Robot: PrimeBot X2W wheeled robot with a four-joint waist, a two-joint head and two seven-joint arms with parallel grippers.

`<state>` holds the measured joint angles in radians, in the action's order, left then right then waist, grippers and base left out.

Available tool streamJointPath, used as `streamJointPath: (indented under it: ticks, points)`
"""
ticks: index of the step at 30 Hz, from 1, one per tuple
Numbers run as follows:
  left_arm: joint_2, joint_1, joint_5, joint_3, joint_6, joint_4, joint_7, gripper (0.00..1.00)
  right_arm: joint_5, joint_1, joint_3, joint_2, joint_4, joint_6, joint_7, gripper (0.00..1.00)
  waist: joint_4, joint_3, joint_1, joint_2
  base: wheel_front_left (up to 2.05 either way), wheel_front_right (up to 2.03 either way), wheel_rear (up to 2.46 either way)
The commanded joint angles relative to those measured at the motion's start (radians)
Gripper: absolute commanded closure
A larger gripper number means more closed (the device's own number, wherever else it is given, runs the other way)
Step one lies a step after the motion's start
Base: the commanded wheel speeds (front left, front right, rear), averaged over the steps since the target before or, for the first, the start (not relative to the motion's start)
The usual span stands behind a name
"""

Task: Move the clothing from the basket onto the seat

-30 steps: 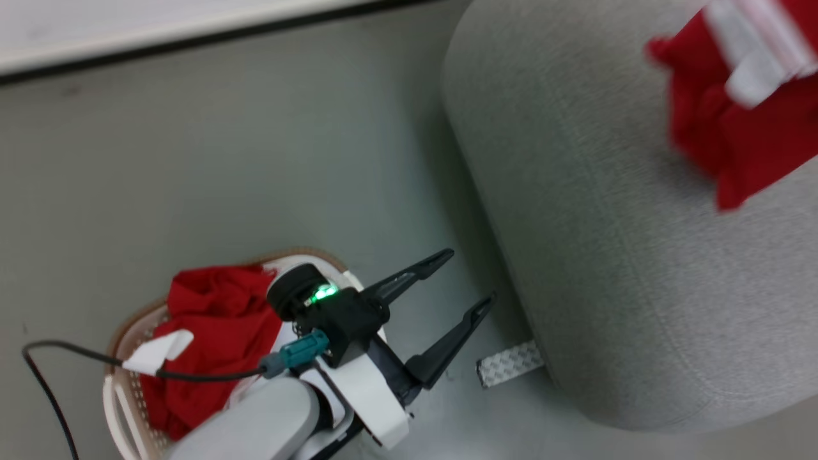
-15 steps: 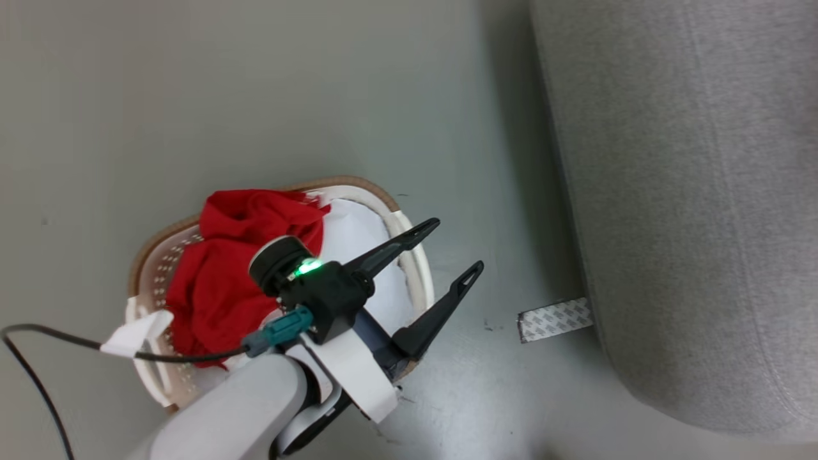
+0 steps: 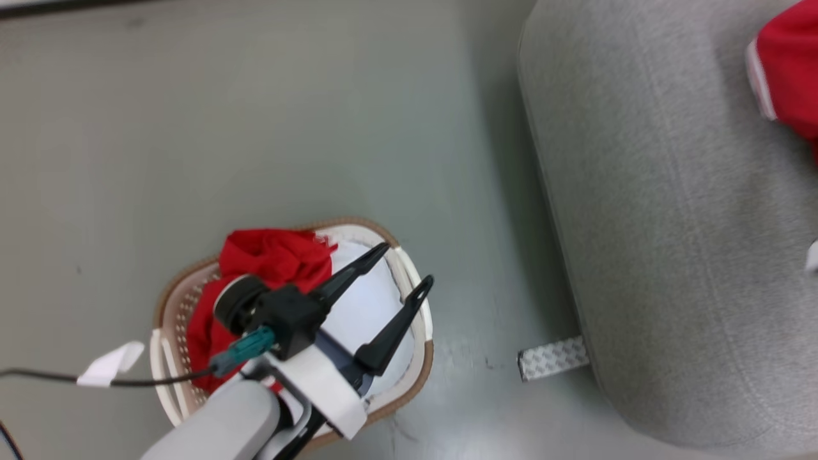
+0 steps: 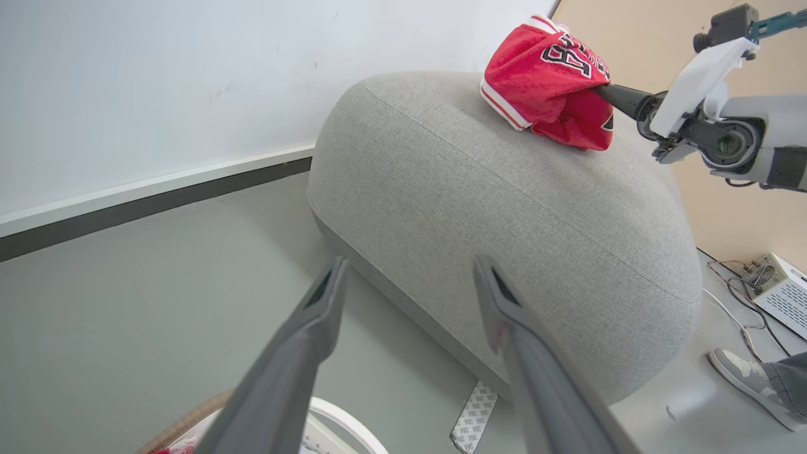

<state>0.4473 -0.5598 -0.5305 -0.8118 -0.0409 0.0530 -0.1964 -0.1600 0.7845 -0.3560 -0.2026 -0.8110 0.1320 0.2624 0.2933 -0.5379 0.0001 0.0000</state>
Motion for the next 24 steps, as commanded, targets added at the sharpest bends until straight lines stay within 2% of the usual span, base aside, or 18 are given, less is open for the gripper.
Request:
streamJointPath:
  ticks: [1, 6, 12, 19, 24]
  points:
    - [0.004, 0.029, -0.019, 0.008, 0.009, 0.008, -0.012, 0.0, 0.004, -0.062, 0.009, 0.011, 0.04, -0.002, 0.003, 0.0, -0.001, 0.067, -0.0001, 0.0, 0.0, 0.0, 0.0]
    - [0.0, 0.125, -0.055, 0.054, 0.052, 0.046, -0.052, 0.0, 0.021, -0.253, 0.098, 0.042, 0.229, -0.002, 0.003, 0.0, -0.022, 0.181, -0.0001, 0.0, 0.0, 0.0, 0.0]
    - [-0.022, 0.263, -0.085, 0.158, 0.088, 0.087, -0.067, 0.0, 0.027, -0.442, 0.184, 0.077, 0.405, -0.002, 0.003, 0.0, -0.07, 0.314, -0.0001, 0.0, 0.0, 0.0, 0.0]
    - [-0.076, 0.438, -0.027, 0.355, 0.092, 0.093, -0.068, 0.0, 0.005, -0.596, 0.265, 0.122, 0.506, -0.002, 0.002, 0.0, -0.132, 0.425, -0.0001, 0.0, 0.0, 0.0, 0.0]
    - [-0.13, 0.579, 0.036, 0.521, 0.078, 0.1, -0.068, 0.0, -0.001, -0.686, 0.33, 0.142, 0.527, -0.002, 0.002, 0.0, -0.148, 0.5, -0.0001, 0.0, 0.0, 0.0, 0.0]
